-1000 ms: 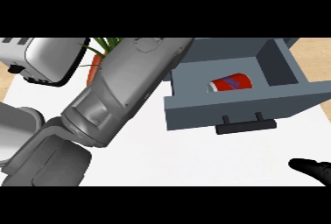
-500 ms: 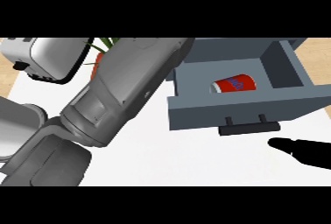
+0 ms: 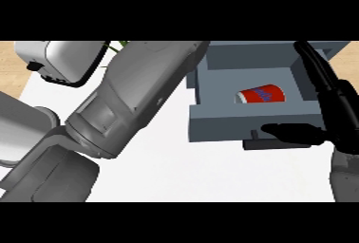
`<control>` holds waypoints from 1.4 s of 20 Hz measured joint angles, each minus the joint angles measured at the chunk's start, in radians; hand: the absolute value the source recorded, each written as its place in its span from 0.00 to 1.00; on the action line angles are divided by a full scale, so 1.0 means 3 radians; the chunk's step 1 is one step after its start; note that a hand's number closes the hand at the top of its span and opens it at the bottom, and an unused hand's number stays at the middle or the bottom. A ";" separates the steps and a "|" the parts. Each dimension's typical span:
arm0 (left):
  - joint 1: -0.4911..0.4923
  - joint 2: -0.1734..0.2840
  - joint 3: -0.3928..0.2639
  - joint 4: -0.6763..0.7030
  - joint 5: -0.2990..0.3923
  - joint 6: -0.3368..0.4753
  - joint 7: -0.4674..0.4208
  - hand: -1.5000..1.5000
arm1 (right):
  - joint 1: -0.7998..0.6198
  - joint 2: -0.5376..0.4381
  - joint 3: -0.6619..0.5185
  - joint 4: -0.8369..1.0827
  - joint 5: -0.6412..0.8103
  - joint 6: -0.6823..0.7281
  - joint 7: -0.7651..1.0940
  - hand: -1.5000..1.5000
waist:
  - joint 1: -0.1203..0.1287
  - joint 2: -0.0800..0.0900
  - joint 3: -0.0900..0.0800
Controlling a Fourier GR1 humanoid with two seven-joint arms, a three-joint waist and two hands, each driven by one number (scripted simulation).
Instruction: Pick up the can, place it into the drawer and close the drawer
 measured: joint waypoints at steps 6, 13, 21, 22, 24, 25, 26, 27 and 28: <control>0.0024 0.0034 0.0012 0.0011 -0.0041 -0.0115 0.0019 0.00 | -0.0284 0.0050 0.0228 0.0816 0.0561 -0.0290 -0.0206 0.00 | 0.0096 -0.0020 -0.0002; 0.0091 0.0113 0.0089 -0.0065 -0.0069 -0.0154 0.0043 0.00 | -0.0681 0.0254 0.0320 0.1852 0.0998 -0.0816 -0.0473 0.00 | 0.0159 -0.0037 -0.0003; 0.0192 0.0323 0.0074 -0.0233 -0.0165 -0.0208 0.0198 0.00 | -0.1310 0.0444 0.0133 0.3013 0.1354 -0.1527 -0.0519 0.00 | 0.0251 -0.0047 -0.0006; 0.0216 0.0338 0.0069 -0.0278 -0.0172 -0.0206 0.0229 0.00 | -0.1384 0.0455 0.0090 0.3140 0.1373 -0.1623 -0.0523 0.00 | 0.0268 -0.0050 -0.0006; 0.0269 0.0375 0.0055 -0.0361 -0.0194 -0.0203 0.0279 0.00 | -0.1546 0.0463 0.0010 0.3399 0.1396 -0.1780 -0.0558 0.00 | 0.0290 -0.0051 -0.0005; 0.0319 0.0389 0.0048 -0.0409 -0.0203 -0.0209 0.0285 0.00 | -0.1640 0.0486 -0.0009 0.3517 0.1431 -0.1842 -0.0533 0.00 | 0.0303 -0.0052 -0.0005; 0.0354 0.0428 0.0043 -0.0446 -0.0211 -0.0237 0.0301 0.00 | -0.1732 0.0480 -0.0042 0.3636 0.1451 -0.1902 -0.0534 0.00 | 0.0315 -0.0049 -0.0005; 0.0399 0.0458 0.0037 -0.0497 -0.0217 -0.0254 0.0319 0.00 | -0.1812 0.0489 -0.0068 0.3746 0.1472 -0.1967 -0.0527 0.00 | 0.0332 -0.0050 -0.0005; 0.0459 0.0507 0.0033 -0.0538 -0.0223 -0.0290 0.0336 0.00 | -0.1866 0.0510 -0.0083 0.3849 0.1496 -0.2041 -0.0530 0.00 | 0.0336 -0.0050 -0.0005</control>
